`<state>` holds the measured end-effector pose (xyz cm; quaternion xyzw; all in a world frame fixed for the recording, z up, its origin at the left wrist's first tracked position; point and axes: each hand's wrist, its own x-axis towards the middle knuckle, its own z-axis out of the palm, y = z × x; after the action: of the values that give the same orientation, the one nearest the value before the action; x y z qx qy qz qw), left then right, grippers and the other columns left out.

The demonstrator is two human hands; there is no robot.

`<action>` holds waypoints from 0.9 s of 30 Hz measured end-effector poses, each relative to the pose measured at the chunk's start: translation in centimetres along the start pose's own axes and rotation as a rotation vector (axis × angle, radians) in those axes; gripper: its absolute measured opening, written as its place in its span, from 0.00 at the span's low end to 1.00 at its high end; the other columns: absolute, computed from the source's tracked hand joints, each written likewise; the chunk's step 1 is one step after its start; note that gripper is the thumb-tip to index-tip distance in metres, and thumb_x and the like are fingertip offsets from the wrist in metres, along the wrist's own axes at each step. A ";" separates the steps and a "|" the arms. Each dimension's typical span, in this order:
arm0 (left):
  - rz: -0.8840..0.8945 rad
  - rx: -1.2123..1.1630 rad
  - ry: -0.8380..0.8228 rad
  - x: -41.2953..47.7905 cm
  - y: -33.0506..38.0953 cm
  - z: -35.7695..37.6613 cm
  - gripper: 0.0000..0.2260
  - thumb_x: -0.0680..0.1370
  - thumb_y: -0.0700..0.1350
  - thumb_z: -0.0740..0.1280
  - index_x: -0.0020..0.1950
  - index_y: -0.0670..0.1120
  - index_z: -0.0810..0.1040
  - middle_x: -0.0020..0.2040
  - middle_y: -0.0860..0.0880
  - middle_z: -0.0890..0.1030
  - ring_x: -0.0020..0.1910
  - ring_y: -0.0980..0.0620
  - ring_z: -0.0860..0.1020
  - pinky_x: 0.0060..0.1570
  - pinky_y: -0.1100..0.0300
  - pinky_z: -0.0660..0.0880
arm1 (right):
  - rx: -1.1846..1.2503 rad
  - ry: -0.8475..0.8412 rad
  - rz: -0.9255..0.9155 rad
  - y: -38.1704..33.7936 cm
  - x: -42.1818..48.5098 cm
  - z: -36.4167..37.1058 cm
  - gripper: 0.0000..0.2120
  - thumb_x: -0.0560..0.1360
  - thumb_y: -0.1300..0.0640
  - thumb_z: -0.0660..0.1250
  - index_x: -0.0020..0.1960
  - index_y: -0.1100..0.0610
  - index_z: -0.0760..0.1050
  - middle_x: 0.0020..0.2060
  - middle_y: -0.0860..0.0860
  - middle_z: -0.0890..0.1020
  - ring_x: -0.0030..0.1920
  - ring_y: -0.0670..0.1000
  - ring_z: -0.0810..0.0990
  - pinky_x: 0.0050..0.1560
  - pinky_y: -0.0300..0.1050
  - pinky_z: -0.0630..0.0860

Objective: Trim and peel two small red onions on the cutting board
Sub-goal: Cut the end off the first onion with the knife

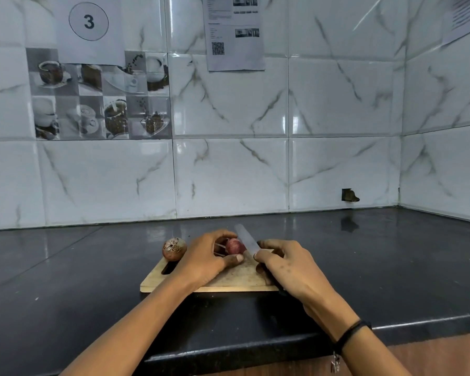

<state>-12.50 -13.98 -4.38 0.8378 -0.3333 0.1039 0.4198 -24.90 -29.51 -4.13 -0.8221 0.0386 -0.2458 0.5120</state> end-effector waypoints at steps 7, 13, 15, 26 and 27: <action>0.036 0.036 -0.005 0.1 0.1 -0.1 0.21 0.74 0.51 0.77 0.67 0.57 0.79 0.55 0.59 0.84 0.50 0.67 0.80 0.47 0.77 0.70 | -0.023 0.015 0.005 0.1 0.2 0.0 0.12 0.78 0.51 0.66 0.60 0.51 0.82 0.31 0.48 0.82 0.27 0.44 0.76 0.29 0.34 0.73; 0.060 0.065 0.014 0.3 0.0 0.1 0.21 0.75 0.49 0.76 0.67 0.58 0.78 0.59 0.56 0.82 0.53 0.62 0.80 0.54 0.68 0.73 | -0.114 0.037 -0.045 0.8 0.7 -0.1 0.13 0.79 0.49 0.67 0.61 0.49 0.83 0.33 0.45 0.82 0.33 0.41 0.77 0.43 0.39 0.77; 0.065 0.076 0.021 0.4 -0.1 0.2 0.22 0.75 0.49 0.76 0.68 0.57 0.78 0.58 0.56 0.82 0.54 0.60 0.80 0.60 0.63 0.74 | -0.148 0.048 -0.052 1.0 0.9 0.2 0.17 0.78 0.47 0.67 0.65 0.49 0.81 0.39 0.43 0.80 0.38 0.41 0.77 0.44 0.35 0.74; 0.072 0.158 0.022 1.0 -0.7 0.5 0.22 0.76 0.54 0.73 0.70 0.55 0.78 0.56 0.57 0.81 0.54 0.59 0.79 0.60 0.60 0.74 | -0.214 0.032 -0.015 0.5 1.3 0.3 0.17 0.78 0.47 0.66 0.66 0.50 0.80 0.42 0.49 0.83 0.32 0.44 0.79 0.37 0.37 0.74; 0.074 0.162 0.025 1.0 -0.7 0.5 0.21 0.76 0.54 0.73 0.69 0.54 0.78 0.55 0.57 0.81 0.53 0.59 0.79 0.60 0.59 0.75 | -0.240 0.027 -0.017 0.3 1.3 0.4 0.18 0.78 0.47 0.66 0.67 0.49 0.79 0.46 0.49 0.84 0.34 0.44 0.80 0.37 0.36 0.74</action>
<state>-11.31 -14.55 -4.70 0.8547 -0.3495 0.1564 0.3505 -23.51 -29.78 -4.00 -0.8744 0.0677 -0.2549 0.4072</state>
